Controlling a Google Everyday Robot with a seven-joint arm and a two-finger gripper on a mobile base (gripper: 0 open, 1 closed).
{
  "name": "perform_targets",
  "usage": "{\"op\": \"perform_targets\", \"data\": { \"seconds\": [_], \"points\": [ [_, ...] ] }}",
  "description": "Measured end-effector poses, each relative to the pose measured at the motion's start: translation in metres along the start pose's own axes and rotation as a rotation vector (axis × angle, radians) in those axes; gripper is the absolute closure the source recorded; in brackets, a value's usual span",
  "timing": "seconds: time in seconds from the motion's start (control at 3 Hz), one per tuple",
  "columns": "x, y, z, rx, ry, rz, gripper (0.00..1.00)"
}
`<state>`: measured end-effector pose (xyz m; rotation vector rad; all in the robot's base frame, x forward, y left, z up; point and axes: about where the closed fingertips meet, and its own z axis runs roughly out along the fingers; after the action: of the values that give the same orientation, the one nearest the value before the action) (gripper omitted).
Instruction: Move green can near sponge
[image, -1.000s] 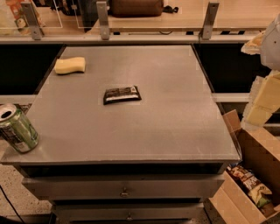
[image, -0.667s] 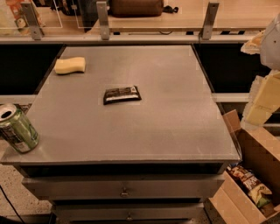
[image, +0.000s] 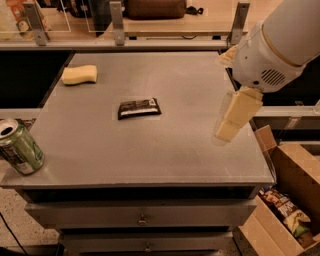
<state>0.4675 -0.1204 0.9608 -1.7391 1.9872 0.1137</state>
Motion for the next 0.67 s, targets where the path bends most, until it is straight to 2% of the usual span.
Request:
{"op": "perform_targets", "data": {
  "seconds": [0.33, 0.67],
  "points": [
    [-0.0724, 0.0027, 0.0406, -0.040, -0.163, -0.056, 0.00],
    [-0.0721, 0.0029, 0.0405, -0.040, -0.161, -0.057, 0.00]
  ]
}}
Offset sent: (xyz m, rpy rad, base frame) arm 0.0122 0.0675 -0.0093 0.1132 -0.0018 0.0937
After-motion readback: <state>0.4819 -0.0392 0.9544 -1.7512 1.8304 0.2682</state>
